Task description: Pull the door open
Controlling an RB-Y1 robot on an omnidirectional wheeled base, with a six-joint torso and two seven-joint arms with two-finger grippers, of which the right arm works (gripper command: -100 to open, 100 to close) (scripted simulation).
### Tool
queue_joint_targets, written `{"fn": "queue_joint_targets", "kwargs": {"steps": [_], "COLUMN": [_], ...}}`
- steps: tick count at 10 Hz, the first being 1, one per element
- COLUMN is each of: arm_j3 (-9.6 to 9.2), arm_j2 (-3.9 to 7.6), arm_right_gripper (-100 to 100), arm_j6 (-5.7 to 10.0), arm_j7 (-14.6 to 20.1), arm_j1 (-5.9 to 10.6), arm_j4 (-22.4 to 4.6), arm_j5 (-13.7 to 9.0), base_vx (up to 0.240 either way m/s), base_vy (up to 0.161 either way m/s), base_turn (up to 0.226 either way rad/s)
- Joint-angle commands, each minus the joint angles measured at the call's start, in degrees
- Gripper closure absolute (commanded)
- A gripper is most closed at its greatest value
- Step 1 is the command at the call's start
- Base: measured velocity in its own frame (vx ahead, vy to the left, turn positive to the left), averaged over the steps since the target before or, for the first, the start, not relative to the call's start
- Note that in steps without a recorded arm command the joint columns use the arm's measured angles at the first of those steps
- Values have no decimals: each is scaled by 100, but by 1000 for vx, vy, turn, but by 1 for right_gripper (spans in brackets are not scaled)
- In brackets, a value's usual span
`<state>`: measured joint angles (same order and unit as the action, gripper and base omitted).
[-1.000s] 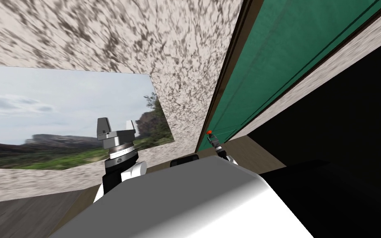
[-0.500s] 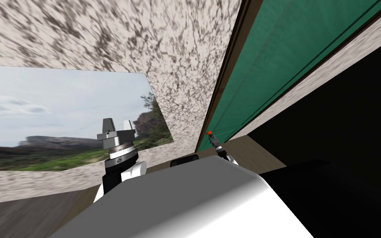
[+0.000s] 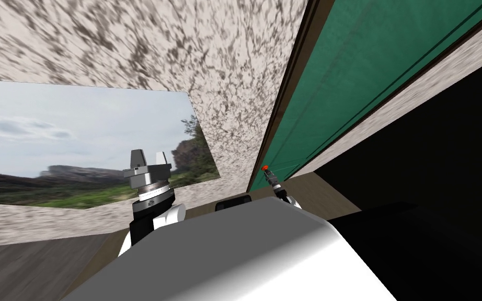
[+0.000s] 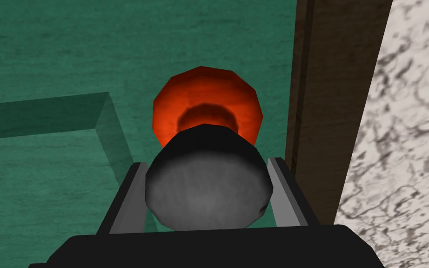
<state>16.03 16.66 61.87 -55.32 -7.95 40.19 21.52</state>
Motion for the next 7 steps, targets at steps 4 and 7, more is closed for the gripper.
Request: {"fn": "queue_joint_targets", "kwargs": {"steps": [4, 7], "arm_j3": [-111, -196], "arm_j2": [-5, 3], "arm_right_gripper": [100, 100], "arm_j6": [-37, -80], "arm_j7": [570, 1049], "arm_j1": [34, 62], "arm_j4": [-10, -9], "arm_j5": [-239, -448], "base_vx": [-60, -61], "base_vy": [-25, -32], "base_turn": [67, 85]}}
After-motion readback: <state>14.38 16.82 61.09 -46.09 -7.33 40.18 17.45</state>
